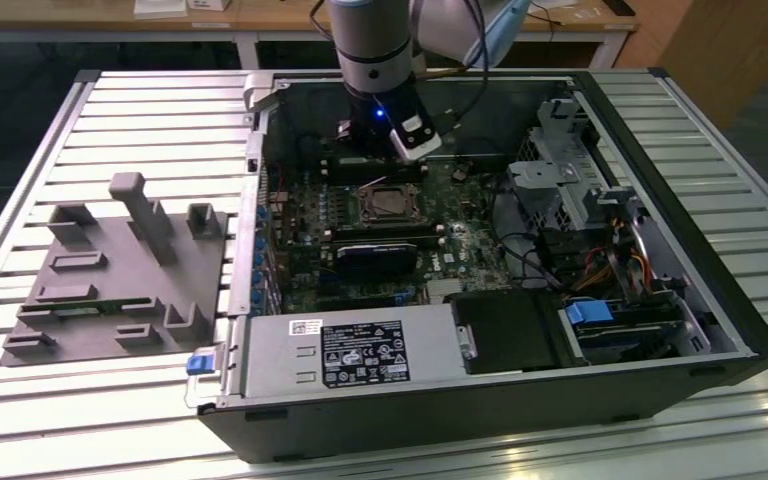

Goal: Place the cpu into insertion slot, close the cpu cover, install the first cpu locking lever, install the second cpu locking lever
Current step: 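Install the first cpu locking lever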

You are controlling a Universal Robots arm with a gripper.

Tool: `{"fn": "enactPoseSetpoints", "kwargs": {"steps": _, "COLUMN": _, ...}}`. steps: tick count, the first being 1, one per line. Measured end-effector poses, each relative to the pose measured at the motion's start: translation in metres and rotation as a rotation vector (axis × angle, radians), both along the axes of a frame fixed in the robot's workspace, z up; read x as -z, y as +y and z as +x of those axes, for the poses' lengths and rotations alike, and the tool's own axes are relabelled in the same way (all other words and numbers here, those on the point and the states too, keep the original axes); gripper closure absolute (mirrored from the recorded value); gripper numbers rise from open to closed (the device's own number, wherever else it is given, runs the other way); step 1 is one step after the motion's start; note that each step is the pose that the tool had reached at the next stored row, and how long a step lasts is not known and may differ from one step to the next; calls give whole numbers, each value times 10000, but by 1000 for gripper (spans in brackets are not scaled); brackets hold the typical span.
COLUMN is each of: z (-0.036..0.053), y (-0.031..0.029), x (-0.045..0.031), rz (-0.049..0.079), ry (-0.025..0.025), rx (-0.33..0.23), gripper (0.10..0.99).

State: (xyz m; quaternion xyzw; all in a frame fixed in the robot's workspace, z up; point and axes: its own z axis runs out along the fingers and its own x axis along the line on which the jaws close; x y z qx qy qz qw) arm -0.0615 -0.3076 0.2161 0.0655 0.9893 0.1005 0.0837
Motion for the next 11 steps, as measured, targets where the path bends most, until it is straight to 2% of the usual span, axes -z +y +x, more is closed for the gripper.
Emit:
{"fn": "enactPoseSetpoints", "kwargs": {"steps": 3, "z": 0, "y": 0, "x": 22, "rz": 0, "ry": -90, "rx": 200, "gripper": 984}}
{"fn": "enactPoseSetpoints", "kwargs": {"steps": 5, "z": -4, "y": 1, "x": 34, "rz": -2, "ry": -186, "rx": 228, "gripper": 984}}
{"fn": "enactPoseSetpoints", "kwargs": {"steps": 6, "z": -9, "y": 3, "x": 39, "rz": -8, "ry": -267, "rx": 228, "gripper": 984}}
{"fn": "enactPoseSetpoints", "kwargs": {"steps": 9, "z": -39, "y": 10, "x": 55, "rz": -36, "ry": -559, "rx": 227, "gripper": 984}}
{"fn": "enactPoseSetpoints", "kwargs": {"steps": 11, "z": -64, "y": 16, "x": 69, "rz": -49, "ry": -712, "rx": 228, "gripper": 984}}
